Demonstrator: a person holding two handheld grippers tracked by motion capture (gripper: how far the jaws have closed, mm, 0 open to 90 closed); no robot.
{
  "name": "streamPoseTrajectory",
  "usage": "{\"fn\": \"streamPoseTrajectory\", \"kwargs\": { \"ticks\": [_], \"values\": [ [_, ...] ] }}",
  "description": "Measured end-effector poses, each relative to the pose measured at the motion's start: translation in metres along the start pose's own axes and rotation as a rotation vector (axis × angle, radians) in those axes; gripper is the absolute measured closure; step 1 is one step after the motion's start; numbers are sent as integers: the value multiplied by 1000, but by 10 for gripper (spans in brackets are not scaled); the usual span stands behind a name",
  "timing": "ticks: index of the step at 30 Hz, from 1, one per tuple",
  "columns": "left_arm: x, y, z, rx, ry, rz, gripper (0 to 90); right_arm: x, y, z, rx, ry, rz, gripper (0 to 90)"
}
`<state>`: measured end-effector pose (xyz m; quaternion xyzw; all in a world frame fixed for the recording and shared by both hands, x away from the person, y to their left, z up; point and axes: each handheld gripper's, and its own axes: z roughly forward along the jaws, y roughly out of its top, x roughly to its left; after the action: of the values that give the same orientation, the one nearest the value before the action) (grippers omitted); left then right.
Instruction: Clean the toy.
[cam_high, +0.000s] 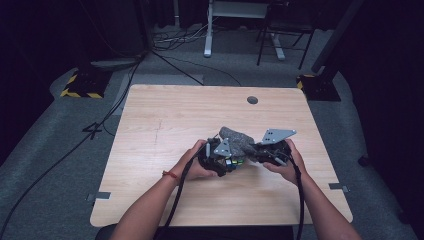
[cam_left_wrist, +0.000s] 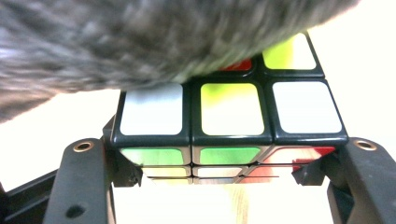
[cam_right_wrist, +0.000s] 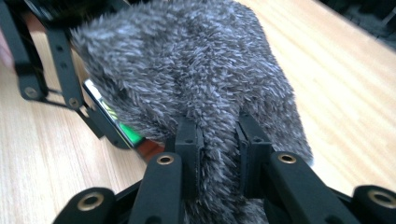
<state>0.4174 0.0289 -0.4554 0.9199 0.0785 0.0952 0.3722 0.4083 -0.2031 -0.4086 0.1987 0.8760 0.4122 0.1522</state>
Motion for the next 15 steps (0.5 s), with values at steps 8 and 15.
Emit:
{"fn": "streamPoseTrajectory", "kwargs": {
  "ticks": [8,15],
  "values": [
    [0,1,5,22,6,3,339,23,13,5,3,74,-69,741],
    [6,-4,3,24,29,-25,338,30,14,8,39,142,-101,742]
  ]
}}
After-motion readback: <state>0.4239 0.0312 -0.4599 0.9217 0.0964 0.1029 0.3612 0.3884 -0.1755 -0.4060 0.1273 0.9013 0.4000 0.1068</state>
